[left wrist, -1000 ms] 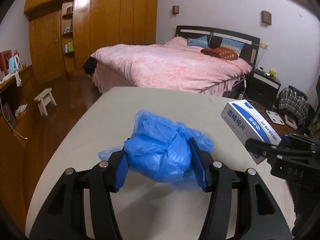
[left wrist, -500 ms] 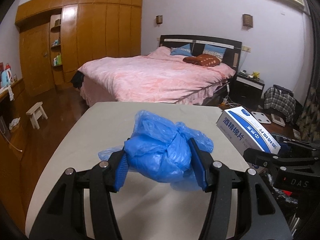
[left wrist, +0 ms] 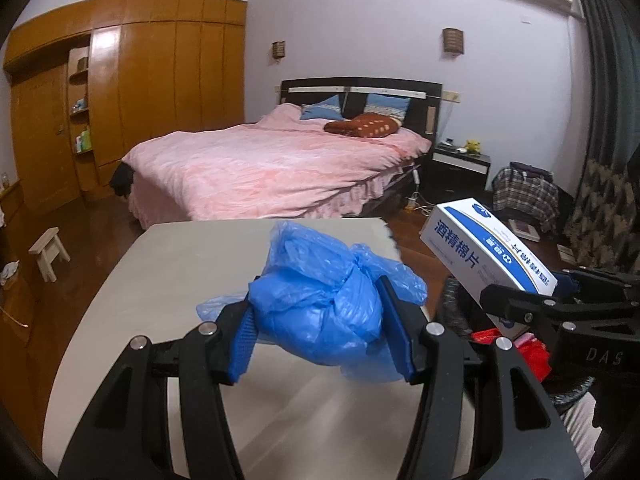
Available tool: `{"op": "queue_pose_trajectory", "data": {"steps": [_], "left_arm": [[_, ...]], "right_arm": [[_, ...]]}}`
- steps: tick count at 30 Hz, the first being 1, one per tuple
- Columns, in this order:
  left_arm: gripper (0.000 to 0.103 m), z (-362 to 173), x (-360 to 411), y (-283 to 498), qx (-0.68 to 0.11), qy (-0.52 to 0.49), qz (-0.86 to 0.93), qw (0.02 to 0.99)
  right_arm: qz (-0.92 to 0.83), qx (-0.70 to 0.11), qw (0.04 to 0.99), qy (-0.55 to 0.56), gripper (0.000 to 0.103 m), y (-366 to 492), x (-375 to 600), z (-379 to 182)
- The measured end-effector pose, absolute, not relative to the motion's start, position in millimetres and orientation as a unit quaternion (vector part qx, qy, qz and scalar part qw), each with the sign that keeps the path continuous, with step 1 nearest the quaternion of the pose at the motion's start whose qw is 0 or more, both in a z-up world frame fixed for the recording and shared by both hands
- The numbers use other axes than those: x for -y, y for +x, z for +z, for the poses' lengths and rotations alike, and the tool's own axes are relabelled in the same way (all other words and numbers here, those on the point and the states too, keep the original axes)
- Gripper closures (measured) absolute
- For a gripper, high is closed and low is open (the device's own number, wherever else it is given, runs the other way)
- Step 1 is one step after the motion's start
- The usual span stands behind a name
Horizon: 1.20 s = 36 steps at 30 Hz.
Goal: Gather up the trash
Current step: 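Carry the blue glove and alcohol pads box over the trash bin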
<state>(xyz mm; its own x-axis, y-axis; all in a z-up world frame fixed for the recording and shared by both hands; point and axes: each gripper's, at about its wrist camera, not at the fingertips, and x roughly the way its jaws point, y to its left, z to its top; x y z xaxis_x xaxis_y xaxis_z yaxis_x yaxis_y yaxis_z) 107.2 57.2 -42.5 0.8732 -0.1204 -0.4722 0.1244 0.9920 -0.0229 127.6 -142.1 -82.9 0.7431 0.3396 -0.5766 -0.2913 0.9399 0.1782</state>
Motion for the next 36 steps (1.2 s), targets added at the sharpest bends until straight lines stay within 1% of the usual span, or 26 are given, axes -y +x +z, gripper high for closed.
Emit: {"op": "queue_pose_trajectory", "data": {"steps": [14, 36], "left_arm": [[0.048, -31, -9, 97, -0.226, 0.021, -0.103, 0.968], [0.048, -28, 74, 97, -0.218, 0.060, -0.182, 0.957]], "right_arm": [[0.130, -0.300, 0.943, 0.055, 0.048, 104, 188, -79], [0.050, -0.285, 0.954, 0.082, 0.048, 86, 275, -80]]}}
